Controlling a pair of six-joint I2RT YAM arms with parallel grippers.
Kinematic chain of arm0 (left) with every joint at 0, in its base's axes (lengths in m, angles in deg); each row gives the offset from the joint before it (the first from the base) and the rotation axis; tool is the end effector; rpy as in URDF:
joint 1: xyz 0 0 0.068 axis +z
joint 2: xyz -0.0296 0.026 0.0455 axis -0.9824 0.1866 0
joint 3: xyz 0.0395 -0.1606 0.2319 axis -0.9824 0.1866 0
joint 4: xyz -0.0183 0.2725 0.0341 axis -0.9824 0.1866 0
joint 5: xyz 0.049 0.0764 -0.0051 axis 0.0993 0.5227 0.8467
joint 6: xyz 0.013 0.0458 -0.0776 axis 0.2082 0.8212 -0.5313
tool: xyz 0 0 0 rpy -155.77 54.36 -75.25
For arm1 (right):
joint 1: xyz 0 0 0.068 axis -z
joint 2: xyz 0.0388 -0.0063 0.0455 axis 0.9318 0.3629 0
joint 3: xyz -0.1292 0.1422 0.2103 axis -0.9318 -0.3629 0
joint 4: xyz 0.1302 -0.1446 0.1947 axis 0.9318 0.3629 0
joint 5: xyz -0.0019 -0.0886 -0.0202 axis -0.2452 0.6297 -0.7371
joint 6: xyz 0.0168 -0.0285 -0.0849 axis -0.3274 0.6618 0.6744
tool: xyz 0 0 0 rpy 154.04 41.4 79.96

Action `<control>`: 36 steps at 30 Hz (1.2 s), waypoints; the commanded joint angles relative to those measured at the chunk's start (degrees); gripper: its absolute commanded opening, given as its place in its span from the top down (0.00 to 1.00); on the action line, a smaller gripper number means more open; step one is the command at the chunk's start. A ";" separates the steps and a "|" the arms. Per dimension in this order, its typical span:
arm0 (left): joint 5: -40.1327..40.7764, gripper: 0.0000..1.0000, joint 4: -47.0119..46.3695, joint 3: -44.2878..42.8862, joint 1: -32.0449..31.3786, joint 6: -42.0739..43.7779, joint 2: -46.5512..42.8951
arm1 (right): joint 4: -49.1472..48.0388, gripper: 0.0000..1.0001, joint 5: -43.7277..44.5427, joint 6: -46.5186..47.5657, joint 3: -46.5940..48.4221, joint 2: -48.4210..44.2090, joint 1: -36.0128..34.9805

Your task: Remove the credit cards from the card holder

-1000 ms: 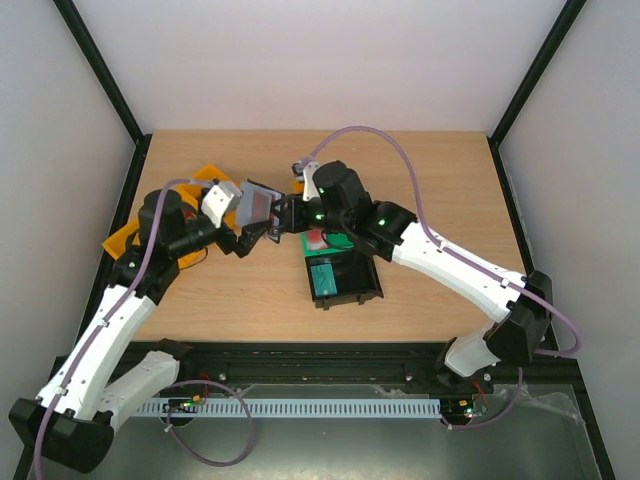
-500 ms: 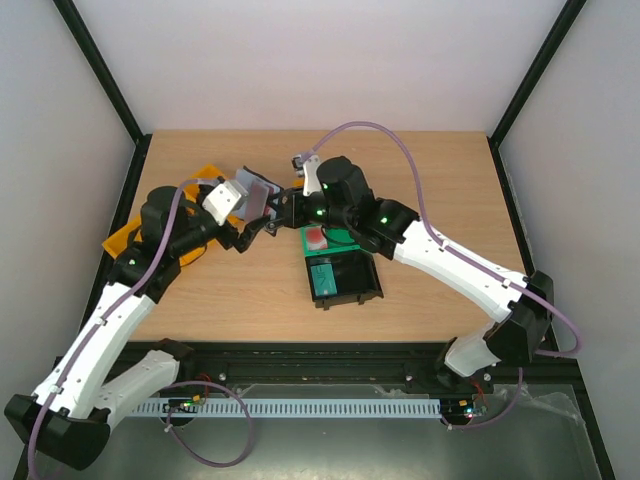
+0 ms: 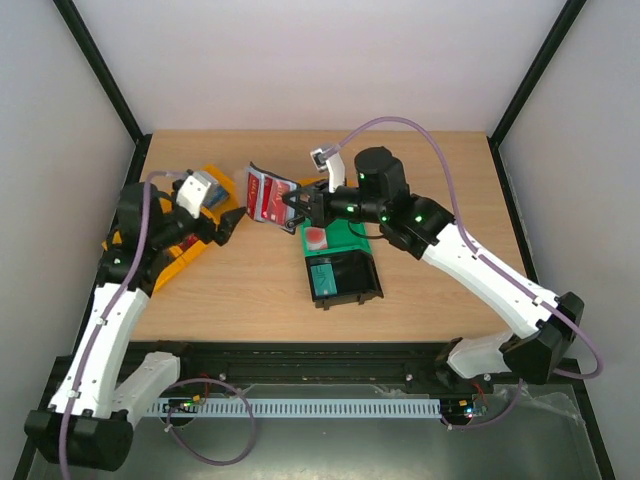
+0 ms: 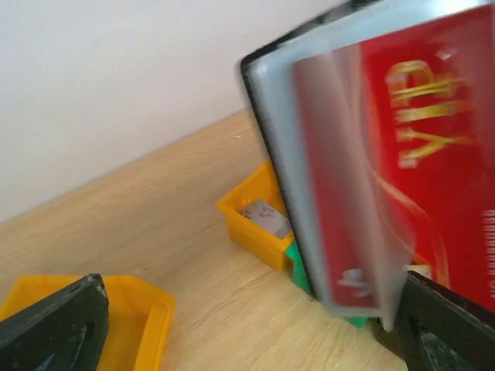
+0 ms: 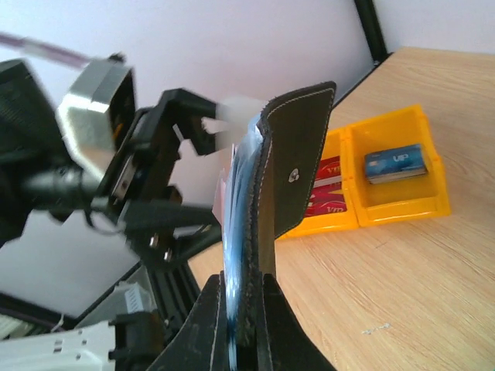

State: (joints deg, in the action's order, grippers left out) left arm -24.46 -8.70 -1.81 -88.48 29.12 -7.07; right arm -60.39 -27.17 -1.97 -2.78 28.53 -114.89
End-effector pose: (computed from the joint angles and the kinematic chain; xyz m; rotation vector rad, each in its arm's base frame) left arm 0.2306 -0.0755 0.3628 0.6954 1.6724 -0.3693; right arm 0.2187 0.2884 0.4222 -0.7754 1.8354 1.3312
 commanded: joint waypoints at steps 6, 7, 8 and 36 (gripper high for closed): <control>-43.43 0.01 -4.13 2.88 10.99 -9.96 -1.75 | 8.82 0.98 -20.15 16.92 2.53 -3.99 2.40; -45.97 0.01 -5.34 3.46 10.99 -10.75 -2.27 | 9.89 0.98 -21.53 18.48 2.87 -4.17 2.40; -47.98 0.01 -6.02 3.82 10.99 -11.03 -2.64 | 11.29 0.98 -22.54 20.10 3.21 -4.25 2.40; -54.72 0.52 3.35 3.62 1.44 -1.11 -4.56 | 7.62 0.98 -31.58 22.93 2.13 -6.10 2.40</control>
State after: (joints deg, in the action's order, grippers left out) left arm -76.65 -7.32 1.58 -82.82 23.70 -10.41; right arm -46.45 -57.64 23.34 0.19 24.14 -112.56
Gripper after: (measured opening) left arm 0.656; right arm 0.039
